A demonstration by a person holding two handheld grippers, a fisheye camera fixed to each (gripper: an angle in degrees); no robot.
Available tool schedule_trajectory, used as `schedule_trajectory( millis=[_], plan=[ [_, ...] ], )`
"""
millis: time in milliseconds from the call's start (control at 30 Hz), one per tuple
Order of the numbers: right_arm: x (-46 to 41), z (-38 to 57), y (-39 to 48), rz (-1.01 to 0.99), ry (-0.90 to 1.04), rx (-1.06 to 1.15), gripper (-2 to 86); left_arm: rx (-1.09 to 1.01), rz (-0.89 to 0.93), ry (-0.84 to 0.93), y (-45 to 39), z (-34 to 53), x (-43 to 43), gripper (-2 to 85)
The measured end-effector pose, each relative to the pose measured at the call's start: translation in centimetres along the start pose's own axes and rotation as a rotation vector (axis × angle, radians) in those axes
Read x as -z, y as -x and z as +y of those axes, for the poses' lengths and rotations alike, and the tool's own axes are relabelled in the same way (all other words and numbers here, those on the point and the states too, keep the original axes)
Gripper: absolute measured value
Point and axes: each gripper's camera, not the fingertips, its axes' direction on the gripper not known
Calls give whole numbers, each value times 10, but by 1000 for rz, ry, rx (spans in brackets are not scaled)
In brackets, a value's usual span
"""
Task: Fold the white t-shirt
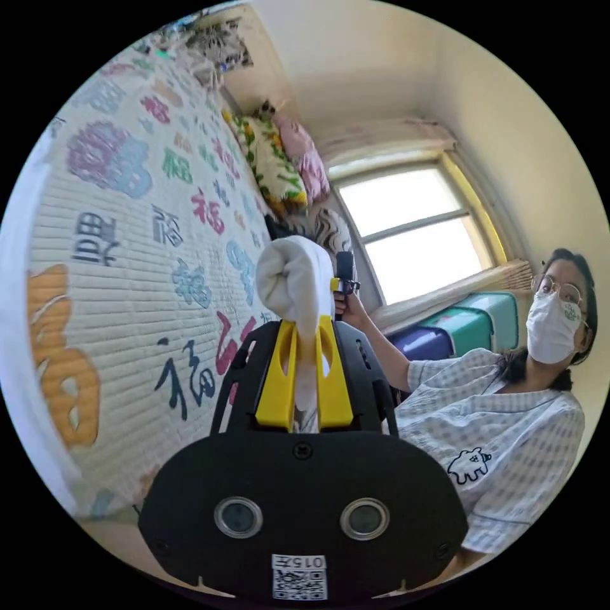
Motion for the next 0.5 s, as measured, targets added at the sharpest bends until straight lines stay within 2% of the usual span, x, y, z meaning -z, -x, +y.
schedule_trajectory(
  millis=[133,200,333,500],
  plan=[
    [-99,-108,15,81,297,112,29,41,-120,-320,-54,49,112,43],
    [-181,-178,24,126,481,184,28,76,-140,-473,-70,71,150,44],
    [-309,-263,33,186,707,267,26,147,-159,-747,-98,110,222,45],
    [-486,-336,34,201,870,367,25,116,-233,-838,-122,126,337,45]
  ],
)
